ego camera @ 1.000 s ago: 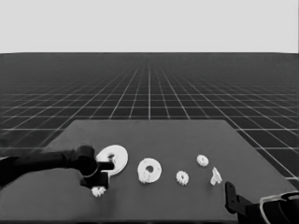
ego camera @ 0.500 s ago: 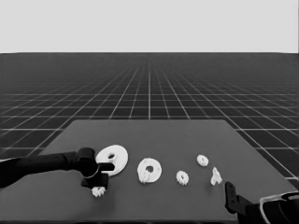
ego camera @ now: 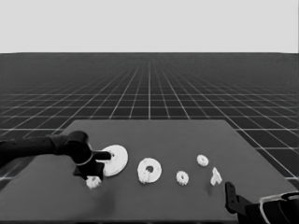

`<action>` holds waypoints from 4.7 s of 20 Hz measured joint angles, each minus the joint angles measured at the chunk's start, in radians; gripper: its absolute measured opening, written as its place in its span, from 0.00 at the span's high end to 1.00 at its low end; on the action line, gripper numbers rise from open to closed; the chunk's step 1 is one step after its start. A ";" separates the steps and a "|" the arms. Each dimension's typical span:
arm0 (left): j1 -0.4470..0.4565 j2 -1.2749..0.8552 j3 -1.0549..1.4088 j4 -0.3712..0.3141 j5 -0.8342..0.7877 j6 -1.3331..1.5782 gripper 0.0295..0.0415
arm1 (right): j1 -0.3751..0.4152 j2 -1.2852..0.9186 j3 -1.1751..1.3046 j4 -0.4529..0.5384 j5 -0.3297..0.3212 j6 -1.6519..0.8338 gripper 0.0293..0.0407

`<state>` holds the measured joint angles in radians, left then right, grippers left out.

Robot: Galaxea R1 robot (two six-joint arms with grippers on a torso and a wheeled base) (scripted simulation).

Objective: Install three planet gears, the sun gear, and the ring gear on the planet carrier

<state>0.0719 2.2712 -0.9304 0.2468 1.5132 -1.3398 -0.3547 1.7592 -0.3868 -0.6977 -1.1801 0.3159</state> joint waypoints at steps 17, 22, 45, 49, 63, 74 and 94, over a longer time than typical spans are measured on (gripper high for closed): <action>-0.040 0.801 -0.971 -0.050 -0.027 0.167 0.86 | 0.000 0.000 0.000 0.000 0.000 0.000 0.19; 0.043 0.830 -1.057 0.016 -0.072 0.213 0.86 | 0.000 0.000 0.000 0.000 0.000 0.000 0.19; -0.093 0.793 -0.943 -0.103 -0.003 0.151 0.25 | 0.000 0.000 0.000 0.000 0.000 0.000 0.19; -0.333 -0.142 0.164 0.029 -0.664 1.321 0.12 | 0.000 0.000 0.000 0.000 0.000 0.000 0.19; -0.414 -0.516 0.512 0.063 -0.837 1.690 0.25 | 0.342 0.753 -0.727 0.482 -0.356 1.055 0.19; -0.414 -0.516 0.513 0.063 -0.837 1.691 0.25 | 0.124 0.810 -0.899 0.288 -0.276 0.992 0.19; -0.414 -0.516 0.513 0.063 -0.837 1.691 0.25 | 0.338 0.769 -0.766 0.490 -0.352 1.064 0.83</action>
<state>-0.3422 1.7549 -0.4178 0.3101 0.6764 0.3508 -0.0166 2.5283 -1.1529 -0.2076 -1.5318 1.3800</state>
